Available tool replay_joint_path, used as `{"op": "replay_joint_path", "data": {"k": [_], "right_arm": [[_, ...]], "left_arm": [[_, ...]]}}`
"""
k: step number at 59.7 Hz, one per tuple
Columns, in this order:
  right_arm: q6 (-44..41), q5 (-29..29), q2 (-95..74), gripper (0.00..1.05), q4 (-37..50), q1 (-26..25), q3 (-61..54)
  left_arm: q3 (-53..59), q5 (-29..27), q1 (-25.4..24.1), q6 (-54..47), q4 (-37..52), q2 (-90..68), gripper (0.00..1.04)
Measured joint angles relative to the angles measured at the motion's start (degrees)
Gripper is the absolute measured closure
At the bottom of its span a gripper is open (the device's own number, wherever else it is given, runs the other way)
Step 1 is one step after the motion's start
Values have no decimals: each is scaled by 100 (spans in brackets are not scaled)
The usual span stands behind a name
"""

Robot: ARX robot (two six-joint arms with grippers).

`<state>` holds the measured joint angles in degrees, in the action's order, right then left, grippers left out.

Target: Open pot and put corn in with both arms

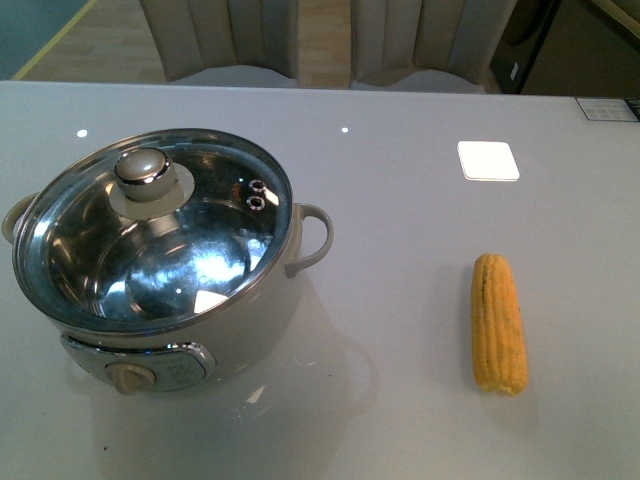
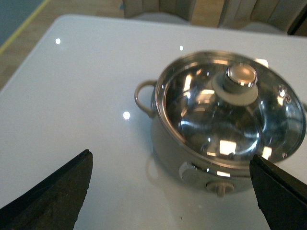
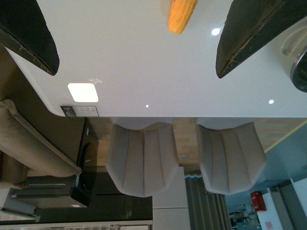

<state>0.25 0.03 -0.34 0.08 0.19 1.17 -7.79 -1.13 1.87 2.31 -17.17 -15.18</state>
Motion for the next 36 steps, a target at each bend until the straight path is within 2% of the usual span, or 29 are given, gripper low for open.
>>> {"op": "replay_joint_path", "data": {"k": [6, 24, 36], "right_arm": [[0, 7, 0, 9, 0, 0, 0], [0, 4, 2, 9, 0, 0, 0], [0, 4, 2, 9, 0, 0, 0]], "left_arm": [[-13, -87, 225, 17, 549, -804, 7], [-800, -304, 894, -70, 3639, -4487, 7], [-1794, -243, 1163, 149, 4457, -6461, 7]]}}
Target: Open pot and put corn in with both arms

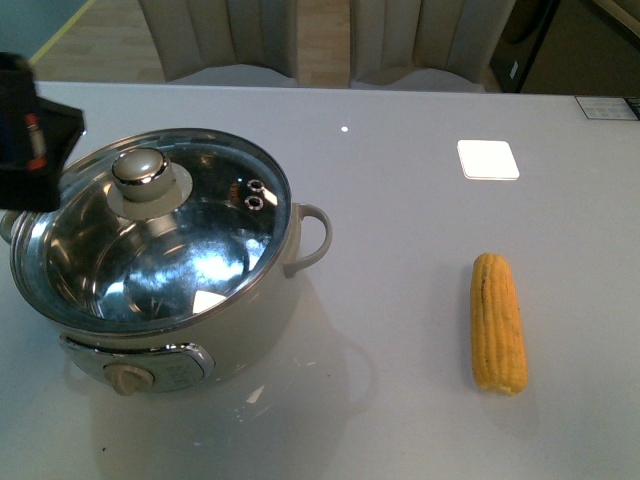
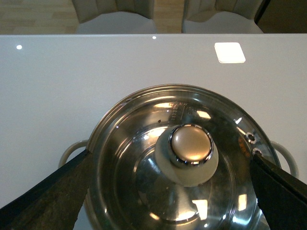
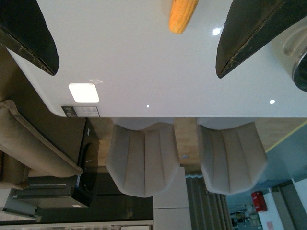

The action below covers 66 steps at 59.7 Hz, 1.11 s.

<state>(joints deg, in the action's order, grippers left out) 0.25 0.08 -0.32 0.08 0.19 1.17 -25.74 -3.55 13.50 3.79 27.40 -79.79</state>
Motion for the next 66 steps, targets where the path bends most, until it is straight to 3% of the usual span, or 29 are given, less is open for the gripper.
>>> {"op": "replay_joint_path", "data": {"k": [23, 66], "right_arm": [[0, 0, 0, 9, 0, 0, 0], [0, 0, 0, 9, 0, 0, 0]], "left_arm": [[-1572, 142, 175, 118, -127, -1980, 7], [-2020, -9, 227, 553, -256, -3049, 7]]}}
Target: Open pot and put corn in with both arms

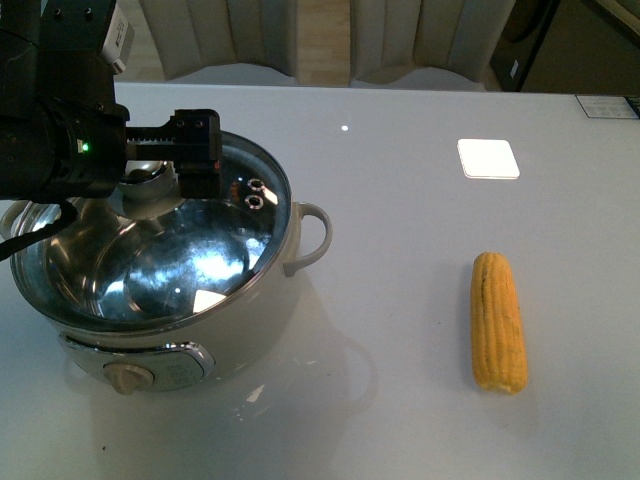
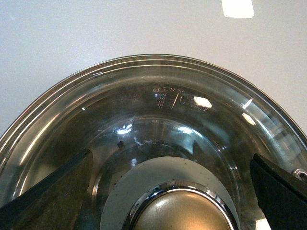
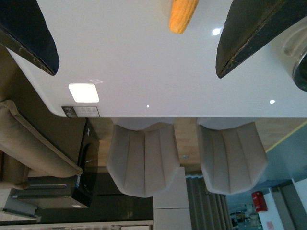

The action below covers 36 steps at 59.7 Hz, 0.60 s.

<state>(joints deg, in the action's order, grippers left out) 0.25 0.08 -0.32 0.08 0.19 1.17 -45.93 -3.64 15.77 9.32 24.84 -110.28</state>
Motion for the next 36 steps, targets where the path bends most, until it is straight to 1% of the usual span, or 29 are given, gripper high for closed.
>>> {"op": "replay_joint_path", "data": {"k": [17, 19, 24, 32, 36], "right_arm": [[0, 0, 0, 9, 0, 0, 0], [0, 0, 0, 9, 0, 0, 0], [0, 0, 0, 9, 0, 0, 0], [0, 0, 0, 9, 0, 0, 0], [0, 0, 0, 9, 0, 0, 0]], "left_arm": [[79, -214, 85, -133, 122, -35, 7], [92, -240, 101, -142, 133, -35, 9], [105, -262, 136, -153, 142, -31, 26], [107, -321, 162, -162, 142, -20, 47], [107, -363, 168, -188, 157, -4, 60]]}}
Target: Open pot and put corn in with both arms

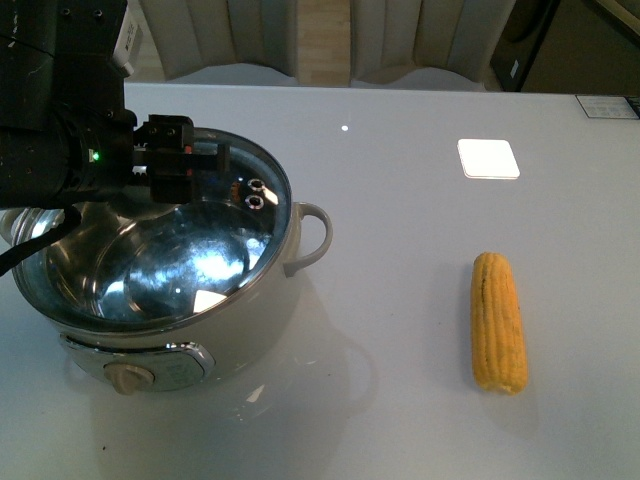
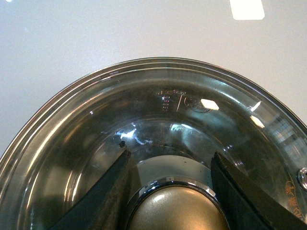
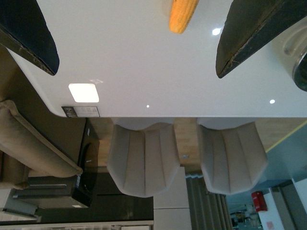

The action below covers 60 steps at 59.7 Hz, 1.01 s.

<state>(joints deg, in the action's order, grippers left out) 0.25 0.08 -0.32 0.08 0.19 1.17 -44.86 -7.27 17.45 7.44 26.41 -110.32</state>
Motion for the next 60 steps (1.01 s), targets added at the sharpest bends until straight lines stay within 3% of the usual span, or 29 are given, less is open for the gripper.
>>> {"op": "replay_joint_path", "data": {"k": [60], "right_arm": [[0, 0, 0, 9, 0, 0, 0]], "left_arm": [[-35, -177, -50, -382, -813, 1110, 61]]}}
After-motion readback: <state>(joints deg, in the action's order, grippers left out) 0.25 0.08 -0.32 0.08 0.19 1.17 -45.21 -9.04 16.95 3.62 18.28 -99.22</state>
